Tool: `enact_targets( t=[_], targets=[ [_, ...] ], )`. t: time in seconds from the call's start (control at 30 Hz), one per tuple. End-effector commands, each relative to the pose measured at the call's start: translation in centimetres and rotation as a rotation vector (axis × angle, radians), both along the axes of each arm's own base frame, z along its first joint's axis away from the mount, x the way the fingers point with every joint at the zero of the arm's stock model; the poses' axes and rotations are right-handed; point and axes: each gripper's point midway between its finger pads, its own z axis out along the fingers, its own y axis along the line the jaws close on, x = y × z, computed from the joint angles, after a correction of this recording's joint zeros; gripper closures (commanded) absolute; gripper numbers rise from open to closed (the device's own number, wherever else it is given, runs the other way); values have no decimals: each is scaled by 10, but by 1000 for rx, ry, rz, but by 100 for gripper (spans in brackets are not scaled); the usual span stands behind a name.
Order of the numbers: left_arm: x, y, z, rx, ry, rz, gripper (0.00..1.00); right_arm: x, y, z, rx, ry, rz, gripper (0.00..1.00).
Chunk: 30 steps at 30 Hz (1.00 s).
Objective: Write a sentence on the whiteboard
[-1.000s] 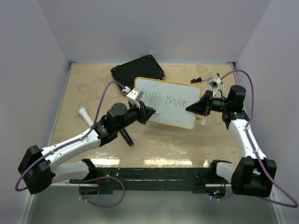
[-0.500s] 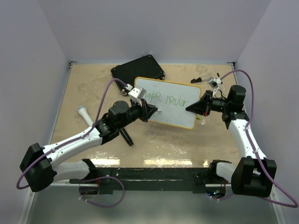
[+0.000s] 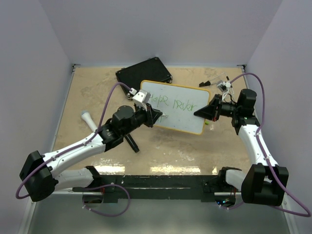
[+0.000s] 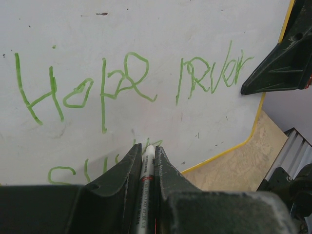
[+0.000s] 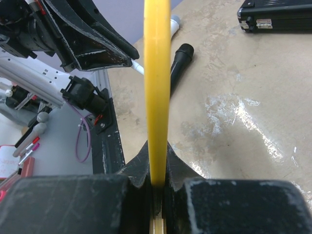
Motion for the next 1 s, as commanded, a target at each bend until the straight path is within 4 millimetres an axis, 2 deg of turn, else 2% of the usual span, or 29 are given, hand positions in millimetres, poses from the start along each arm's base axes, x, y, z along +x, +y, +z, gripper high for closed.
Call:
enact_targets(
  t=[0.0, 0.13, 0.53, 0.8, 0.97],
  targets=[
    [2, 10, 3, 27, -34, 33, 100, -13, 4, 21, 16, -83, 73, 100],
    [-1, 13, -1, 37, -24, 31, 100, -13, 4, 21, 16, -83, 73, 100],
    [-10, 4, -17, 61, 23, -38, 100, -14, 4, 22, 16, -88, 74, 100],
    [-12, -9, -17, 41, 36, -90, 100, -14, 4, 22, 16, -89, 74, 100],
    [-9, -16, -4, 3, 15, -104, 100, -14, 4, 23, 16, -91, 74, 100]
  ],
)
